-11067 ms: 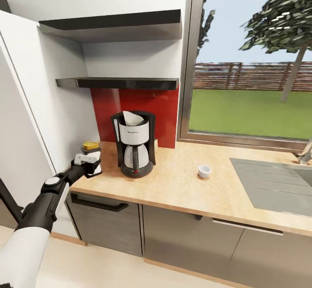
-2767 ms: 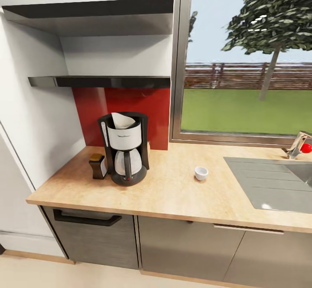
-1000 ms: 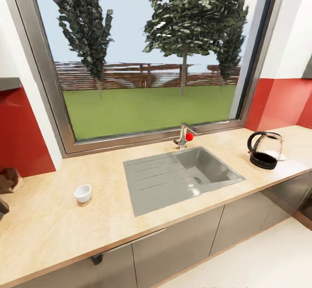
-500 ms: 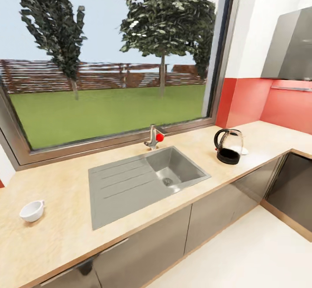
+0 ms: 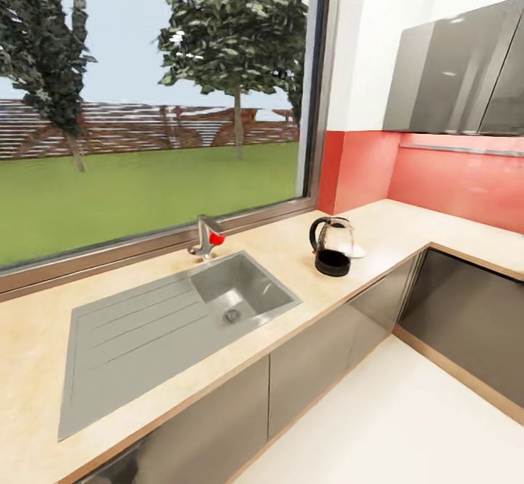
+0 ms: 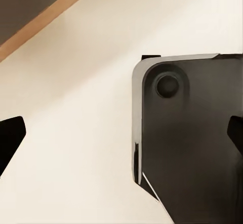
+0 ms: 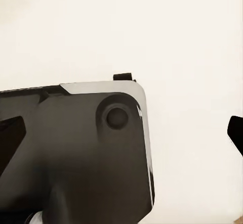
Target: Set up a coffee station on the kitchen countertop: keep the coffee maker on the countertop, move the bottle of coffee from the kitchen shelf to the counter next to the coffee maker, place a paper coffee filter on top of the coffee maker, put the saucer next to the coffee maker with the coffee cup on the saucer, and place the electric kettle next to the coffee maker.
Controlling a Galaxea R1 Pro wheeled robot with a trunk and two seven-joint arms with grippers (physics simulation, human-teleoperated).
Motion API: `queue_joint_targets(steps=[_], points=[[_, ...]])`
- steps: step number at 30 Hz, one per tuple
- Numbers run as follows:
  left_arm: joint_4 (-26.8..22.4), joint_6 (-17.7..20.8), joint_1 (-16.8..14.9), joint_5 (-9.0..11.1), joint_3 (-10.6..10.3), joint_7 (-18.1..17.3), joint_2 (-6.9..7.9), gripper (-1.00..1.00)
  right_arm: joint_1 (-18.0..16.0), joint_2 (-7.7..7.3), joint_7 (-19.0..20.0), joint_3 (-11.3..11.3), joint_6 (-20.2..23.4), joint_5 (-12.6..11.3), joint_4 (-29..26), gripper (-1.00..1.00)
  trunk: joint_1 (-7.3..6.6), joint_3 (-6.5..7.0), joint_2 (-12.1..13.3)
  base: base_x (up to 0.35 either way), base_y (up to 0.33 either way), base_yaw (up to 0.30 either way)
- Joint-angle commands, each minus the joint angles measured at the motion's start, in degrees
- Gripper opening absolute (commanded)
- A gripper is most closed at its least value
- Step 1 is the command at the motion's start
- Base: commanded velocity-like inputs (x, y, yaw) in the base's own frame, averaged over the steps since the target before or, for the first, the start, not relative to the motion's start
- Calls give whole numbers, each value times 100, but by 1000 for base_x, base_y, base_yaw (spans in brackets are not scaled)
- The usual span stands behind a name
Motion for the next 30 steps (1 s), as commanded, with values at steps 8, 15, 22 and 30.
queue_joint_targets(steps=[8,15,22,30], points=[[-13,-11,3,-58,52,-36,-10,100,-6,-1,22,-51,-20,60,7,100,5,-9,-8,244,-237,-269],[-13,-15,3,-59,63,-38,-10,100,-6,-1,22,-51,-20,60,8,100,5,-9,-8,246,-234,-269],[-7,-17,3,-65,66,-32,-10,100,-6,-1,22,-50,-20,60,8,100,5,-9,-8,224,-253,-269],[-4,-16,3,-61,66,-30,-10,100,-6,-1,22,-43,-20,60,10,100,5,-9,-8,205,-268,-269]])
